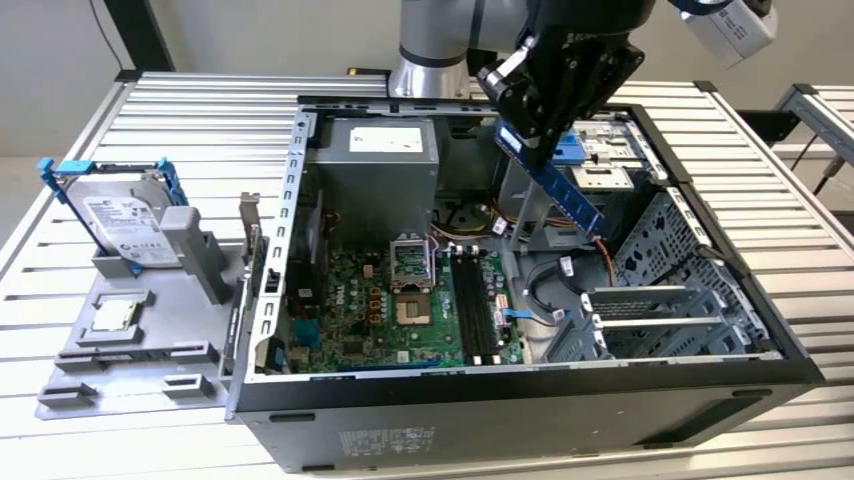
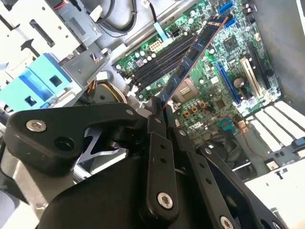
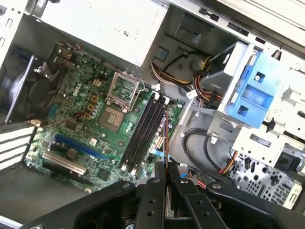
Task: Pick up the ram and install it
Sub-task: 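Insert the ram into the slot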
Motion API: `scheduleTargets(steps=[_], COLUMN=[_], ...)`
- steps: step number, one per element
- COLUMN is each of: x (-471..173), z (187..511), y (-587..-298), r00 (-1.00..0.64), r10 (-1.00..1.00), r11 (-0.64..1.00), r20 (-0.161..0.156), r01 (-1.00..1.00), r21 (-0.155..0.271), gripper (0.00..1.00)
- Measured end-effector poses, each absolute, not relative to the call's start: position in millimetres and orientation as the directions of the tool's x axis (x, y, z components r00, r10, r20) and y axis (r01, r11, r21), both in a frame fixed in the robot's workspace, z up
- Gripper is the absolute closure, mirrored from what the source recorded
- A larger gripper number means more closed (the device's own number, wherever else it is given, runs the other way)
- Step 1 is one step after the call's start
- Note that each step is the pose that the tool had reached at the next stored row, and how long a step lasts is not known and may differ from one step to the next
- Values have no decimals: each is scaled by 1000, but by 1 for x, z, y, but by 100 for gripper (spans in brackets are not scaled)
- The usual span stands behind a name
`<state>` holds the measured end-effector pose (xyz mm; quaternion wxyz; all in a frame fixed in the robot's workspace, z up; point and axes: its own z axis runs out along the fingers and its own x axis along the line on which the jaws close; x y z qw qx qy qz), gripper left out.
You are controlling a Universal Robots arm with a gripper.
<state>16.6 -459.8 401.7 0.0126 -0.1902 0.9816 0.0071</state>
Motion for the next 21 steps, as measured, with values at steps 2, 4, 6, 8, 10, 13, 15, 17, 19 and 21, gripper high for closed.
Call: scheduleTargets(steps=[2, 4, 6, 8, 10, 13, 15, 17, 19, 21], x=[17, 17, 17, 17, 17, 17, 17, 17, 17, 17], z=[402, 401, 401, 401, 401, 401, 401, 401, 401, 401], y=[-460, -460, -460, -460, -460, -460, -460, -460, -460, -460], r00=[-938, -948, -958, -966, -973, -982, -986, -990, -991, -991], r10=[-345, -316, -286, -257, -229, -188, -163, -140, -134, -134], r11=[938, 949, 958, 966, 973, 982, 987, 990, 991, 991], r20=[-28, -28, -28, -28, -27, -28, -28, -28, -27, -28], r01=[-345, -316, -287, -258, -229, -188, -163, -140, -135, -135], r21=[9, 9, 9, 9, 9, 9, 9, 9, 9, 9], gripper=[100, 100, 100, 100, 100, 100, 100, 100, 100, 100])
